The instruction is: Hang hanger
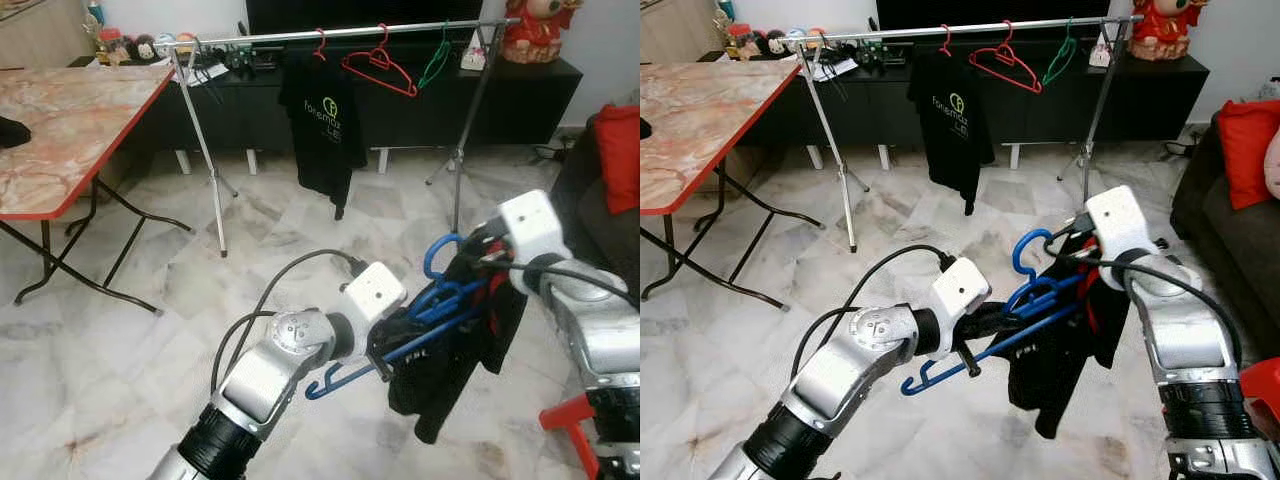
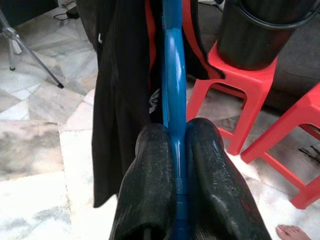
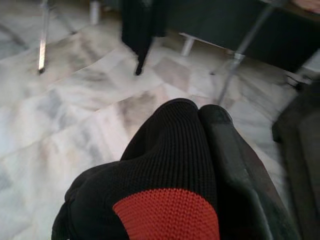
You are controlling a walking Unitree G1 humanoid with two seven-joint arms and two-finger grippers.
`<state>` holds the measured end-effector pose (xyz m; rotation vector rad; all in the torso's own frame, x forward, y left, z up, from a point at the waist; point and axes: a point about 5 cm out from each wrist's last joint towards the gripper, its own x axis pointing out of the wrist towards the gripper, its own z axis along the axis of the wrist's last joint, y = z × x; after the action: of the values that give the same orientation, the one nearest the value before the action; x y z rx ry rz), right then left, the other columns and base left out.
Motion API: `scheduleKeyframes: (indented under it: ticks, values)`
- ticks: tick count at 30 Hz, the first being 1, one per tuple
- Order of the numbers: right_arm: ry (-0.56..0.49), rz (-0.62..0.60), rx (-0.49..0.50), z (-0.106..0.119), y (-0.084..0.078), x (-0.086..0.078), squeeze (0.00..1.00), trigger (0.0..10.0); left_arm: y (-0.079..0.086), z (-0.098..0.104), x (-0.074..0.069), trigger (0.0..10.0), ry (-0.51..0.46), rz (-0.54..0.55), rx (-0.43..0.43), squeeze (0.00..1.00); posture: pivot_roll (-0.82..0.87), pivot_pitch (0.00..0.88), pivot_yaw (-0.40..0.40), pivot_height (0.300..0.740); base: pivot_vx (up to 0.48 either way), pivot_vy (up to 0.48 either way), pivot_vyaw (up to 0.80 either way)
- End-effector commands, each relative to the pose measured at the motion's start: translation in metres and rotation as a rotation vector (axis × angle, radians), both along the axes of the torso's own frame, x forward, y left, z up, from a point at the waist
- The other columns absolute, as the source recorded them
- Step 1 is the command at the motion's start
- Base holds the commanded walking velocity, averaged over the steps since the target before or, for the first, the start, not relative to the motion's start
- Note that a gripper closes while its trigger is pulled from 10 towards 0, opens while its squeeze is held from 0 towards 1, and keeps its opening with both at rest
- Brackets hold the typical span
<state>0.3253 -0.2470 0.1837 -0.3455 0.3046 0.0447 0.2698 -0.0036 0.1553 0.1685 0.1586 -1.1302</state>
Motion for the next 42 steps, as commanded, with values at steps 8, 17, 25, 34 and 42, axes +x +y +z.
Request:
scheduleKeyframes:
  ticks: [8, 17, 25, 34, 42]
  values:
    - [-0.105, 0.119, 0.255, 0.01, 0.03, -0.002, 0.0, 10.0, -0.004, 0.004, 0.002, 10.0, -0.007, 0.011, -0.036, 0.0, -0.16, 0.0, 0.014, 0.74, 0.0, 0.0, 0.0]
    - [-0.171, 0.152, 0.412, 0.02, 0.034, -0.01, 0.0, 10.0, -0.003, 0.003, 0.006, 10.0, 0.037, 0.043, -0.07, 0.0, -0.16, 0.0, 0.014, 0.74, 0.0, 0.0, 0.0]
    - [-0.163, 0.163, 0.477, 0.018, 0.036, -0.02, 0.0, 10.0, 0.002, 0.003, 0.019, 10.0, 0.047, 0.154, -0.071, 0.0, -0.16, 0.0, 0.014, 0.74, 0.0, 0.0, 0.0]
    - [-0.061, 0.141, 0.357, -0.002, 0.031, -0.029, 0.0, 10.0, 0.008, 0.006, 0.03, 10.0, 0.038, 0.239, -0.077, 0.0, -0.17, 0.0, 0.015, 0.74, 0.0, 0.0, 0.0]
    - [-0.046, 0.306, 0.328, 0.003, 0.055, -0.032, 0.0, 10.0, 0.001, 0.005, 0.022, 10.0, 0.051, 0.176, -0.084, 0.0, -0.16, 0.0, 0.011, 0.74, 0.0, 0.0, 0.0]
